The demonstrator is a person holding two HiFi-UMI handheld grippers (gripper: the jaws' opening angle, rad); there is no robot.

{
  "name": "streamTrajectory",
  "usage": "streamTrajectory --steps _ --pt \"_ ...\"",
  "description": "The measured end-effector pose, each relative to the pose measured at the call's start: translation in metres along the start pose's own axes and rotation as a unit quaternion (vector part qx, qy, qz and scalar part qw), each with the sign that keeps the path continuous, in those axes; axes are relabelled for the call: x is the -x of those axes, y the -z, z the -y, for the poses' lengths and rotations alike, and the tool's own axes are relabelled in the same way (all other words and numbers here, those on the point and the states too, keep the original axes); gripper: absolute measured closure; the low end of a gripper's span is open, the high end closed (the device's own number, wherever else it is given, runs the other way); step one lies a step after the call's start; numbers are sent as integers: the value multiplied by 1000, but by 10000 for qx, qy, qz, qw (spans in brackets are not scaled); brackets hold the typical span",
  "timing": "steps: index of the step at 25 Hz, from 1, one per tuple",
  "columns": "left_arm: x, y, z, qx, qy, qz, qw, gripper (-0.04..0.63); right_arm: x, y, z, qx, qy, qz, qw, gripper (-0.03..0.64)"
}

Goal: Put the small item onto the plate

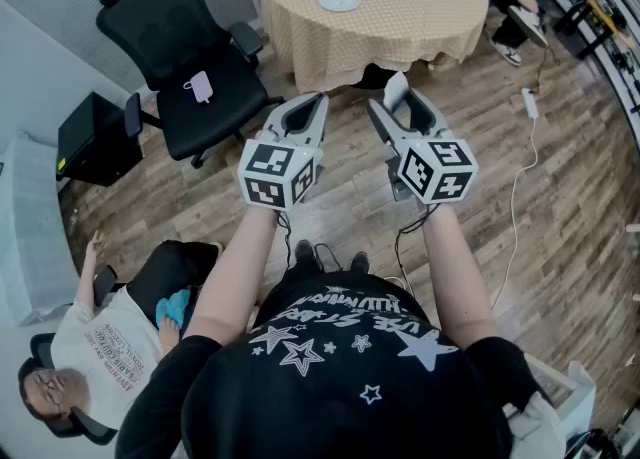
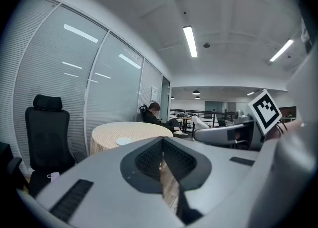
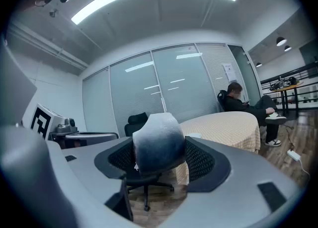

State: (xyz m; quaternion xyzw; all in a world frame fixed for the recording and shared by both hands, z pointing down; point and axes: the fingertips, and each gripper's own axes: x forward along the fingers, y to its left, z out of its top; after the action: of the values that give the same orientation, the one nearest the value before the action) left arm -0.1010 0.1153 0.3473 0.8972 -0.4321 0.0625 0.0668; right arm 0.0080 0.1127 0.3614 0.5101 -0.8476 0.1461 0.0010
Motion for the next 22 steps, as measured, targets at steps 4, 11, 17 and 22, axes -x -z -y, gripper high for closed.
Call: streamTrajectory --steps 4,11,17,22 --pt "-1 -2 21 -47 83 15 10000 588 18 7 5 -44 30 -41 10000 316" --pt "-8 2 37 -140 172 -46 9997 587 32 10 9 -65 151 -48 9999 316" --pt "-10 3 45 -154 196 -59 9997 588 42 9 11 15 178 -26 9998 316" --pt "-14 3 52 -138 198 -14 9997 588 49 1 10 254 49 79 9996 315"
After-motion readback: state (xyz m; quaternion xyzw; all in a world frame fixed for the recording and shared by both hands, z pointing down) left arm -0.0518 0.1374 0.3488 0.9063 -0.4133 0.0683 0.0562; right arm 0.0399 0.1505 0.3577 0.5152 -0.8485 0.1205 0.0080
